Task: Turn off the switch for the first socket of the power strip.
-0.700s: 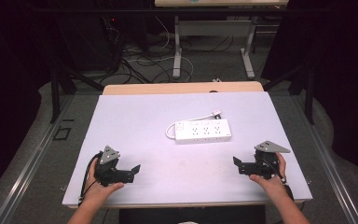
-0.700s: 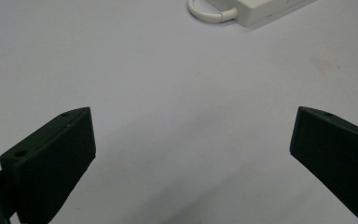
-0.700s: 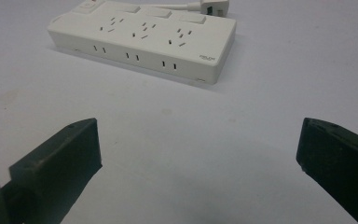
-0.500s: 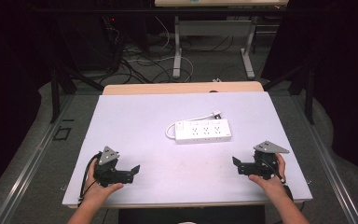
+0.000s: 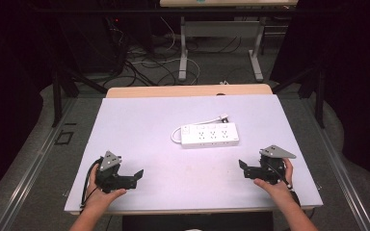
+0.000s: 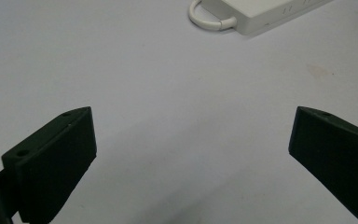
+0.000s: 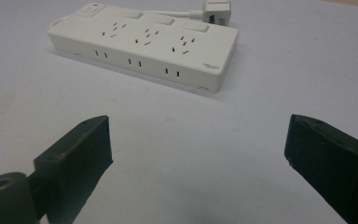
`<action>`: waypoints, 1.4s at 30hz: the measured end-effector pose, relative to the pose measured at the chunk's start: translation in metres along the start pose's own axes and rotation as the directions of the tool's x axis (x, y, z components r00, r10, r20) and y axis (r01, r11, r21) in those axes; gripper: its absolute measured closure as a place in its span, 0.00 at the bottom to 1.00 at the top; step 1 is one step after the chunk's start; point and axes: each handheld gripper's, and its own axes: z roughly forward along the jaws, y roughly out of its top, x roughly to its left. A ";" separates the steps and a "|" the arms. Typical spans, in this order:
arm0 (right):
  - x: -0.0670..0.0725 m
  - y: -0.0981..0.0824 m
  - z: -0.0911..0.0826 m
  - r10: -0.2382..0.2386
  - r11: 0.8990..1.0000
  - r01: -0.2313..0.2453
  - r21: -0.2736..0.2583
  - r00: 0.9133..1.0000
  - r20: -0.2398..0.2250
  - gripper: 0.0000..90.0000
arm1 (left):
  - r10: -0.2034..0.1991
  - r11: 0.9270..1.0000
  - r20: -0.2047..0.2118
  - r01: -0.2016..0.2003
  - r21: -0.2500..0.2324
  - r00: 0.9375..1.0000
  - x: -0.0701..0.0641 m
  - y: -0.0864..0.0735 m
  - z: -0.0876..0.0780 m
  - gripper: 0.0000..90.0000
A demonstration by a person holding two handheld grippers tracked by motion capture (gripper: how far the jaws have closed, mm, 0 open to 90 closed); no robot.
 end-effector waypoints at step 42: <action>0.007 0.093 0.018 -0.006 1.000 0.005 -0.016 0.997 -0.078 0.45 | -0.006 1.000 -0.010 0.006 -0.020 1.000 0.000 -0.001 -0.003 0.02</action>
